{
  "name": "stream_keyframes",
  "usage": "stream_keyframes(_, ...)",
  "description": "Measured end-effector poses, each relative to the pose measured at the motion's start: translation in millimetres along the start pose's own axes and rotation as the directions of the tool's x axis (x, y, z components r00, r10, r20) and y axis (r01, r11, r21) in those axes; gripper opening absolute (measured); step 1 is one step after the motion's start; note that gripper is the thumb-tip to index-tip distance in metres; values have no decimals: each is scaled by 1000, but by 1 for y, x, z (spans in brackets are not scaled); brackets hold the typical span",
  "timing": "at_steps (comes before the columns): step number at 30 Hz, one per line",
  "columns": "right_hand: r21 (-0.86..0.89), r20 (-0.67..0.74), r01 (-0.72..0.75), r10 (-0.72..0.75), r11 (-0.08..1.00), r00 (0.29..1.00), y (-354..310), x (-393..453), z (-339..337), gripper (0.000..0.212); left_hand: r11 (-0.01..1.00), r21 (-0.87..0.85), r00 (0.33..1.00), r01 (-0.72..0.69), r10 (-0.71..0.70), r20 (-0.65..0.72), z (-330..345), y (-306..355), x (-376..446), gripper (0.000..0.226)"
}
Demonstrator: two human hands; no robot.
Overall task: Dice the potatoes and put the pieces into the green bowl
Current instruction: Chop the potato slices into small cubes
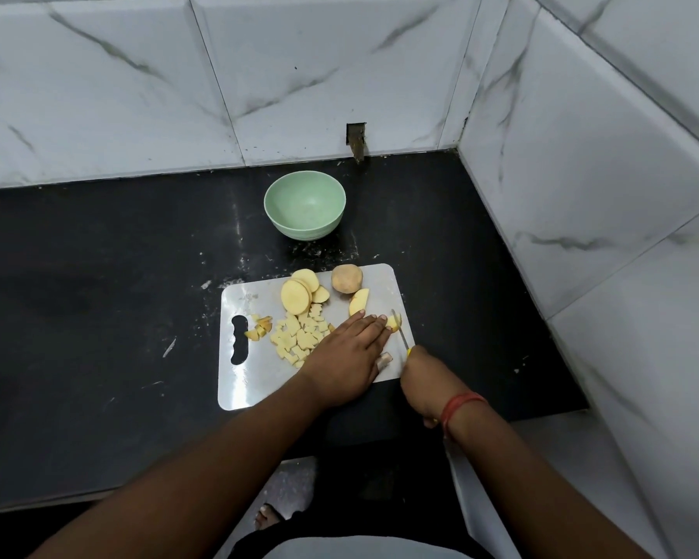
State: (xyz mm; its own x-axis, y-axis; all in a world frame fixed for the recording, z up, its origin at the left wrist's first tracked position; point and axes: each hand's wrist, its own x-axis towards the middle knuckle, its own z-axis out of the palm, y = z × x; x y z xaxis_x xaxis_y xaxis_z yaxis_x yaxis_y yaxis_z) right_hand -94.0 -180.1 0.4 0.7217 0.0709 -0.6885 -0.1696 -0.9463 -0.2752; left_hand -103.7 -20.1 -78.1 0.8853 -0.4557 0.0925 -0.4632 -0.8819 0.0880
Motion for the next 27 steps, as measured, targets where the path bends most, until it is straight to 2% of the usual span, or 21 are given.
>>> stream_keyframes(6,-56,-59,103,-106,993,993,34,-14,25,30,1000,6,999,10,-10,40,-2,0,0,67)
stream_keyframes(8,-20,-95,95,-97,995,991,36,-19,26,24,1000,5,999,6,-7,51,-2,0,-1,67)
stream_keyframes(11,26,-155,111,-106,993,982,28,-23,17,24,994,101,999,-34,33,13,-2,-1,-8,62)
stream_keyframes(15,-9,-104,95,-95,995,990,7,-16,8,20,988,154,999,-27,31,-25,-2,-2,-16,61)
stream_keyframes(19,-64,-60,84,-88,994,994,-5,-9,7,30,990,143,1000,-13,15,-19,-2,-2,-15,62)
stream_keyframes(23,-119,-70,12,-20,993,997,-7,-8,16,32,991,131,999,-15,19,-34,-1,-1,-14,60)
stream_keyframes(25,-125,-61,45,-53,991,997,3,-10,21,31,991,132,998,-18,25,-51,0,0,-13,59)
stream_keyframes(27,-59,-40,96,-98,994,994,16,-13,25,29,990,137,998,-23,30,-56,0,0,-13,59)
